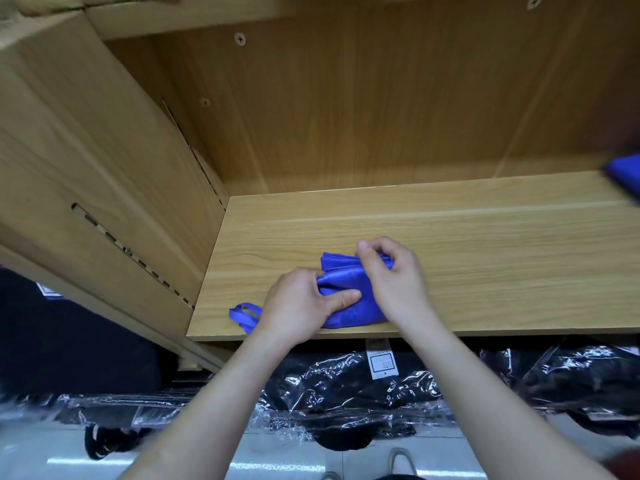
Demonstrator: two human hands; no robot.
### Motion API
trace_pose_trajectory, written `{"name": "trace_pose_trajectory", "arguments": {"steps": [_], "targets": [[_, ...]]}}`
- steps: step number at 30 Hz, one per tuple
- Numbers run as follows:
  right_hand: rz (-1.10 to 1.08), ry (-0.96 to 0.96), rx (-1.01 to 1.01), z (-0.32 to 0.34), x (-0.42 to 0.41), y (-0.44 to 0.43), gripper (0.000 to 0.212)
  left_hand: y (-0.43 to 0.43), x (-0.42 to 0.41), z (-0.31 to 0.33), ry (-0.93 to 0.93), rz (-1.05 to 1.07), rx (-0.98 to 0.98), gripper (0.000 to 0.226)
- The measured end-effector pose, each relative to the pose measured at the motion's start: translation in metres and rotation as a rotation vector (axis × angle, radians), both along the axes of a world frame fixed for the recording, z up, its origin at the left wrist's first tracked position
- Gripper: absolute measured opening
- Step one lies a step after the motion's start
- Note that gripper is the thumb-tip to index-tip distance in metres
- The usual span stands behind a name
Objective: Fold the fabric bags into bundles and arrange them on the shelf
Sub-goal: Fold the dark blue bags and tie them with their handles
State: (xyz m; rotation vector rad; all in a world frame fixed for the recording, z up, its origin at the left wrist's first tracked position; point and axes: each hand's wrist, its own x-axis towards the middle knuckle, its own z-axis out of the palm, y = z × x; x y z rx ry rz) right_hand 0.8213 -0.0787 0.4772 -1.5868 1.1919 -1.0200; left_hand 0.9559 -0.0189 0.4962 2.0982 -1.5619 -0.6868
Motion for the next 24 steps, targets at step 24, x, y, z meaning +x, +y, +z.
{"name": "trace_pose_trajectory", "arguments": {"steps": [24], "targets": [[-0.053, -0.678, 0.751, 0.026, -0.020, 0.015, 0.022, 0.035, -0.040, 0.005, -0.462, -0.404, -0.760, 0.023]]}}
